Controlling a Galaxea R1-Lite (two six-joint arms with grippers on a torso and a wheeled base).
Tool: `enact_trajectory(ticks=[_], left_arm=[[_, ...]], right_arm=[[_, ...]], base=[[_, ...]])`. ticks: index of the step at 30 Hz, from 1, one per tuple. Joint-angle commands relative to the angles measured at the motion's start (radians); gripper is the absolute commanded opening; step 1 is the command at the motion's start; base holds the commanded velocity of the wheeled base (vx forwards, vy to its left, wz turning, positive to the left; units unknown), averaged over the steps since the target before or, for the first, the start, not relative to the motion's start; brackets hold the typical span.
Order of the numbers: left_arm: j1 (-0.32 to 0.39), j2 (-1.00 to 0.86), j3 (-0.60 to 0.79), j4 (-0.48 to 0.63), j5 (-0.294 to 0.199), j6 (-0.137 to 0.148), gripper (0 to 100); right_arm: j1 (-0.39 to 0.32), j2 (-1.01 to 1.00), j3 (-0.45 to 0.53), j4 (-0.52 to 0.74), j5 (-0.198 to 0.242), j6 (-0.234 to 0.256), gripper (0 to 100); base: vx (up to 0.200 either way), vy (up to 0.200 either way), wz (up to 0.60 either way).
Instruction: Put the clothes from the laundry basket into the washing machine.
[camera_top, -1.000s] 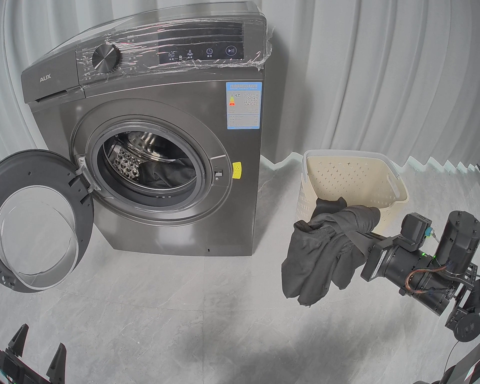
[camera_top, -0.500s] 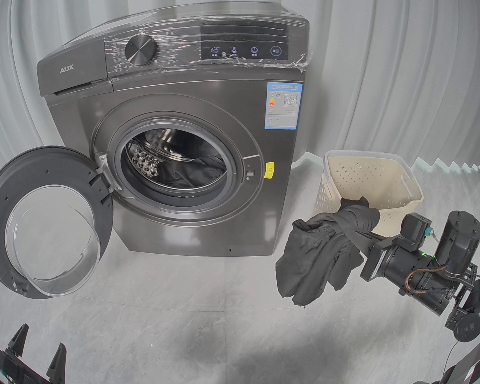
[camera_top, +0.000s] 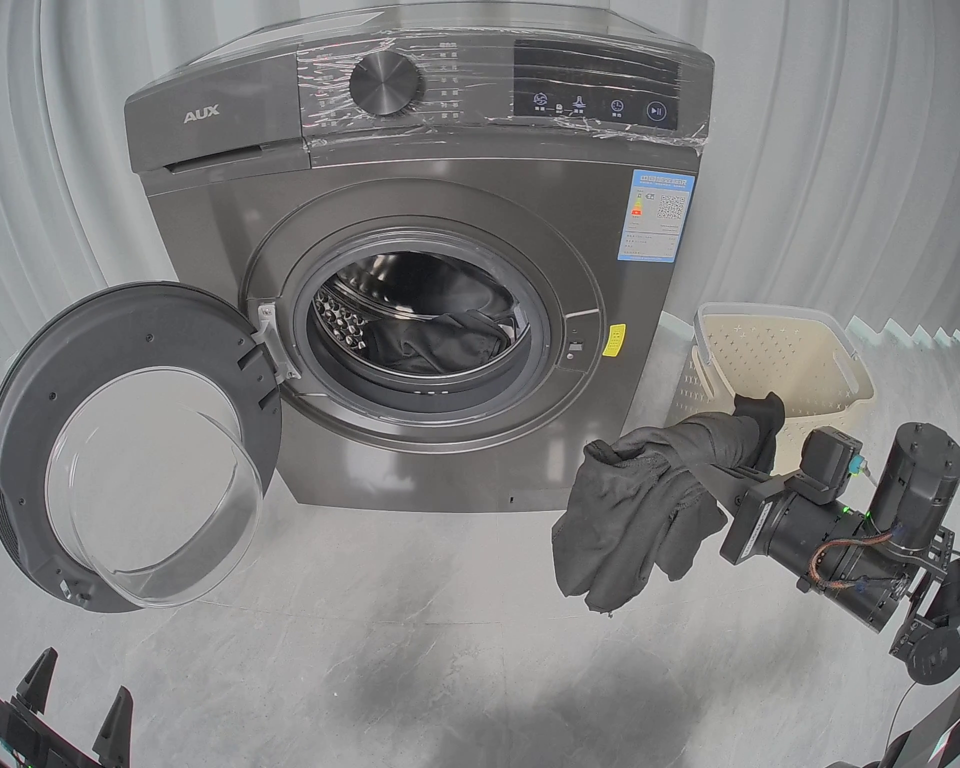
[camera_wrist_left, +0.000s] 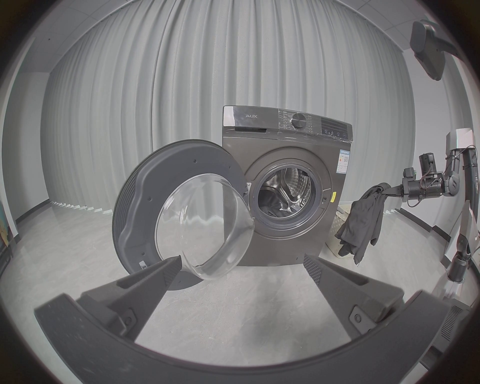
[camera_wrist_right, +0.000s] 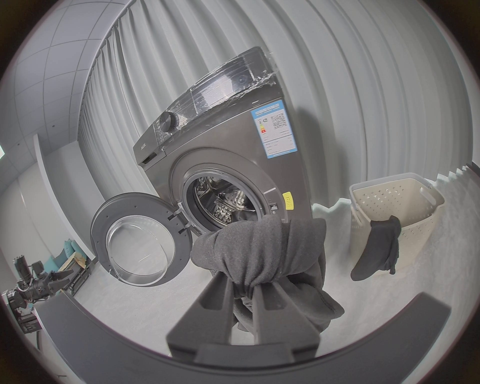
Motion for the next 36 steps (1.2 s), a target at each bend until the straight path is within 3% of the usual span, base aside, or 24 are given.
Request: enact_trajectory(ticks=[1, 8, 17, 32, 36], left_arm=[[0.000, -0.017, 0.015, 0.000, 0.000, 0.000, 100], [0.000, -0.017, 0.015, 0.000, 0.000, 0.001, 100], [0.000, -0.017, 0.015, 0.000, 0.000, 0.001, 100], [0.000, -0.017, 0.015, 0.000, 0.000, -0.002, 100], [0.000, -0.017, 0.015, 0.000, 0.000, -0.002, 100]], right_arm=[[0.002, 0.001, 0.002, 0.000, 0.000, 0.000, 0], [0.006, 0.003, 0.002, 0.000, 0.000, 0.000, 0], [0.008, 0.003, 0.003, 0.000, 0.000, 0.002, 0], [0.008, 0.007, 0.006, 0.000, 0.000, 0.002, 0], [0.008, 0.015, 0.006, 0.000, 0.000, 0.003, 0]], base=[[0.000, 0.000, 0.00], [0.000, 0.000, 0.00], [0.000, 0.200, 0.00], [0.000, 0.000, 0.00], [0.200, 0.000, 0.00]])
